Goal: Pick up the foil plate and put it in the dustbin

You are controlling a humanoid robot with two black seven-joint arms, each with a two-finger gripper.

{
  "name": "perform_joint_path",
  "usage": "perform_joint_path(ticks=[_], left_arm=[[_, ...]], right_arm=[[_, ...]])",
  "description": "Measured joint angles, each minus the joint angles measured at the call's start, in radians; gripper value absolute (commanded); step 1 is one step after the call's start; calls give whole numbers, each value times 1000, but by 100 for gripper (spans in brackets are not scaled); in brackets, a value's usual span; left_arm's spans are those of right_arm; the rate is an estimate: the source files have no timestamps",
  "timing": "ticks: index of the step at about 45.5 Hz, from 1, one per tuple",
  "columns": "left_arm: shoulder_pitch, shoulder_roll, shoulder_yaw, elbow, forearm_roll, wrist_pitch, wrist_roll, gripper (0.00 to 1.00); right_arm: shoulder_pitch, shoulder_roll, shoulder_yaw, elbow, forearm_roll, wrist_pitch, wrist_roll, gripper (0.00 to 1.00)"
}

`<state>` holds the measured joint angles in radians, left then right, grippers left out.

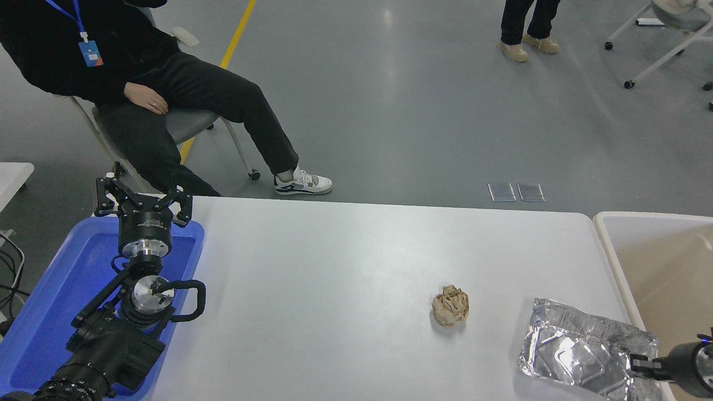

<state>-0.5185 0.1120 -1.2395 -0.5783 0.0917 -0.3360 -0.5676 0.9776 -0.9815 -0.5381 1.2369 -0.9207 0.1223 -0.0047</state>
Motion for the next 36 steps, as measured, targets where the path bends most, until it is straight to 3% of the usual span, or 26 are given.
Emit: perform_joint_path(ticks=[19, 36], left_arm=[[0, 0, 0, 0, 0, 0, 0, 99], [0, 0, 0, 0, 0, 0, 0, 99]], right_arm=[[155, -146, -50, 149, 0, 21, -9, 0], [386, -208, -203, 212, -6, 70, -22, 0]])
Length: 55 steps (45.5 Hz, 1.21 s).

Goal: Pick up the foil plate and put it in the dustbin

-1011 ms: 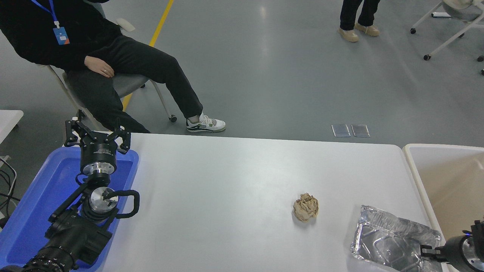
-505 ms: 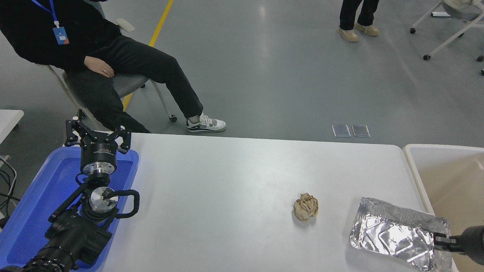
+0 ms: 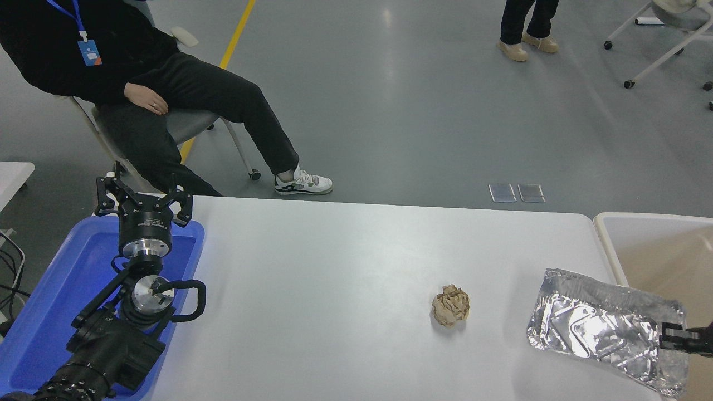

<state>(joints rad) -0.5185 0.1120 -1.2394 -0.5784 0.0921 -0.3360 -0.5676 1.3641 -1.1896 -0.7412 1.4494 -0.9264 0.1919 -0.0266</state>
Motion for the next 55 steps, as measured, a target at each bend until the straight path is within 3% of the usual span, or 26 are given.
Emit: perform_joint_path(ticks=[30, 55], left_arm=[[0, 0, 0, 0, 0, 0, 0, 99], [0, 0, 0, 0, 0, 0, 0, 99]], right_arm=[[526, -51, -322, 79, -7, 124, -7, 0], [888, -99, -374, 80, -5, 432, -47, 0]])
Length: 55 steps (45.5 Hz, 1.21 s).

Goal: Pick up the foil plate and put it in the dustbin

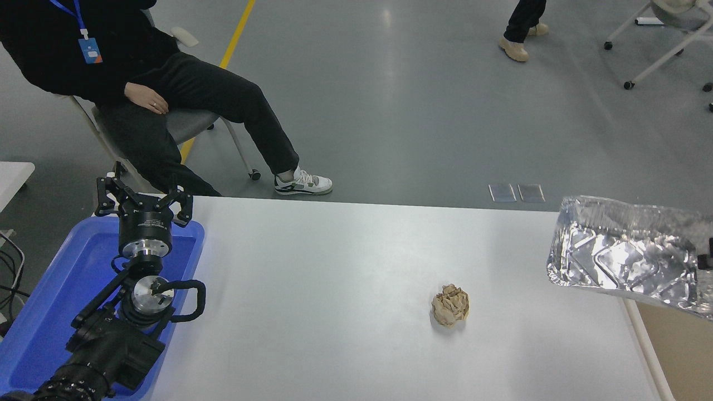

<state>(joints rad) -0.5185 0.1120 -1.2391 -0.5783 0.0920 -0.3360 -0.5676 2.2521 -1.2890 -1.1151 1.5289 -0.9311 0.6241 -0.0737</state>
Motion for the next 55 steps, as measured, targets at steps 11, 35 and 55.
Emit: perform_joint_path(ticks=[11, 35, 55], left_arm=[[0, 0, 0, 0, 0, 0, 0, 99], [0, 0, 0, 0, 0, 0, 0, 99], [0, 0, 0, 0, 0, 0, 0, 99]], right_arm=[[130, 0, -2, -8, 1, 107, -27, 0], [164, -27, -4, -334, 263, 113, -91, 0], [-77, -167, 15, -474, 514, -267, -128, 0]])
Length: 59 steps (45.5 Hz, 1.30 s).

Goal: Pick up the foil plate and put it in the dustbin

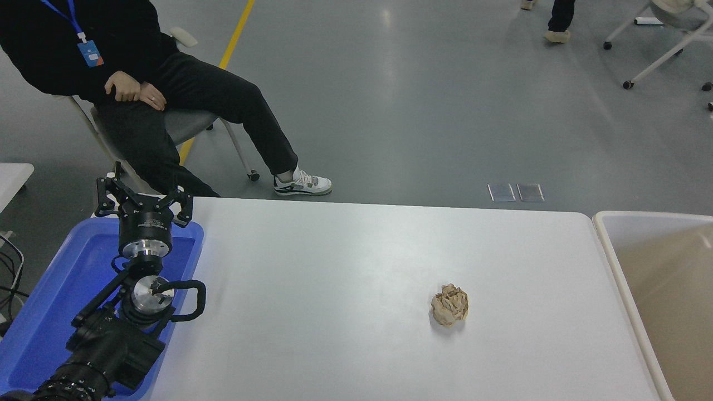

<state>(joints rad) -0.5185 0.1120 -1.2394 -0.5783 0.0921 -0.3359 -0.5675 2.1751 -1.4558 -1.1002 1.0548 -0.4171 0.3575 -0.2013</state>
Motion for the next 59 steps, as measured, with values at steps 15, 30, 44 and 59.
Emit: perform_joint_path(ticks=[15, 30, 44, 59], left_arm=[[0, 0, 0, 0, 0, 0, 0, 99], [0, 0, 0, 0, 0, 0, 0, 99], [0, 0, 0, 0, 0, 0, 0, 99], [0, 0, 0, 0, 0, 0, 0, 99]], right_arm=[[-201, 43, 3, -19, 309, -218, 6, 0], [-594, 270, 197, -222, 510, -350, 28, 0], [-963, 465, 461, -467, 540, -376, 37, 0], [-1248, 667, 613, -735, 542, -367, 56, 0]])
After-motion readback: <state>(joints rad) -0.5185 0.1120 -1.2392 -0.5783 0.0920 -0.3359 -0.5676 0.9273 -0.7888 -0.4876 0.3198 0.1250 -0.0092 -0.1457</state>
